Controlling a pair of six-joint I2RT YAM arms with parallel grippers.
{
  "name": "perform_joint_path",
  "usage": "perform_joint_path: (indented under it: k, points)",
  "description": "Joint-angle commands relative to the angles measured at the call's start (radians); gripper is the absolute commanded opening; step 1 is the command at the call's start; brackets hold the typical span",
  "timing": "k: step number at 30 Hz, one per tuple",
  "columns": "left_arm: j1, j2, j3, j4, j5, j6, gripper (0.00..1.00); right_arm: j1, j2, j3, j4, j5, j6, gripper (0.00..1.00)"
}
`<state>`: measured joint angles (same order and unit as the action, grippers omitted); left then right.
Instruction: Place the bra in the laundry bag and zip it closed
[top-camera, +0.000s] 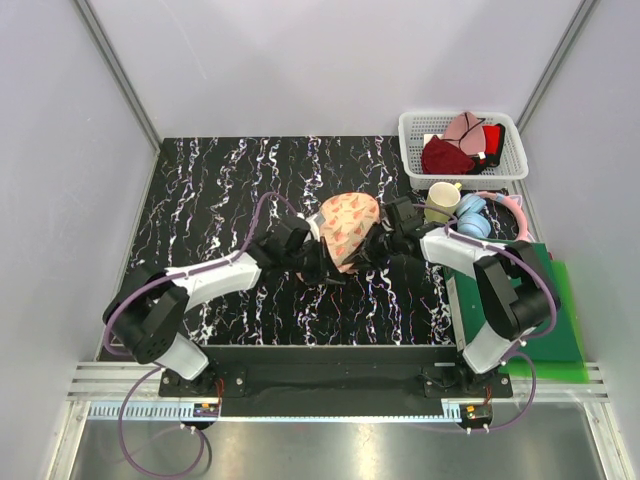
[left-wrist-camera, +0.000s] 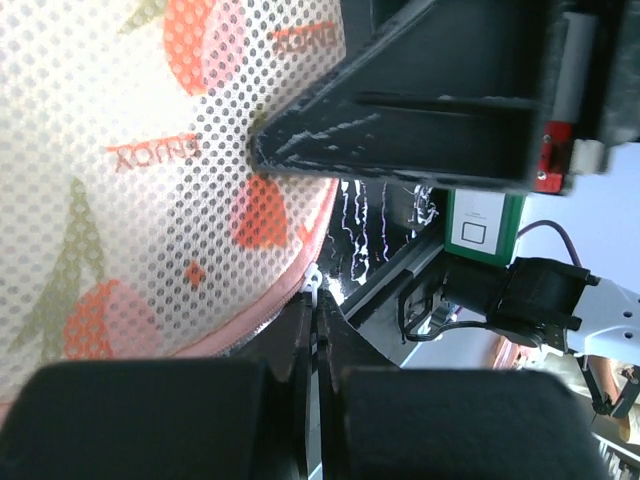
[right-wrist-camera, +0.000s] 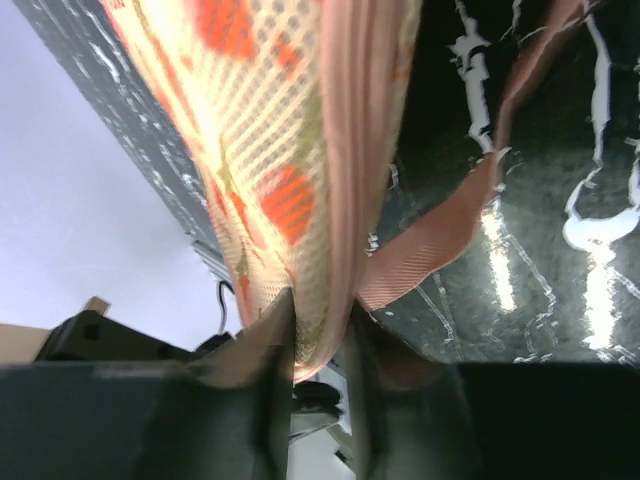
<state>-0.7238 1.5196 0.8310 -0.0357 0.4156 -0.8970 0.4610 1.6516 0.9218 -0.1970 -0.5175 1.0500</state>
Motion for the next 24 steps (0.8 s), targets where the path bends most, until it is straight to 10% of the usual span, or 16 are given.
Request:
perform_joint_path:
  k: [1, 15, 24]
  points:
    - [0.004, -0.05, -0.03, 0.011, -0.012, 0.012, 0.0, -0.007, 0.033, 0.034, 0.041, 0.001, -0.022, 0.11]
    - [0.176, -0.306, -0.285, -0.102, 0.006, 0.079, 0.0, -0.073, 0.264, 0.282, -0.163, -0.187, -0.355, 0.01]
    - [0.087, -0.156, -0.044, -0.052, -0.001, 0.04, 0.0, -0.004, 0.219, 0.456, -0.479, 0.045, -0.383, 0.68]
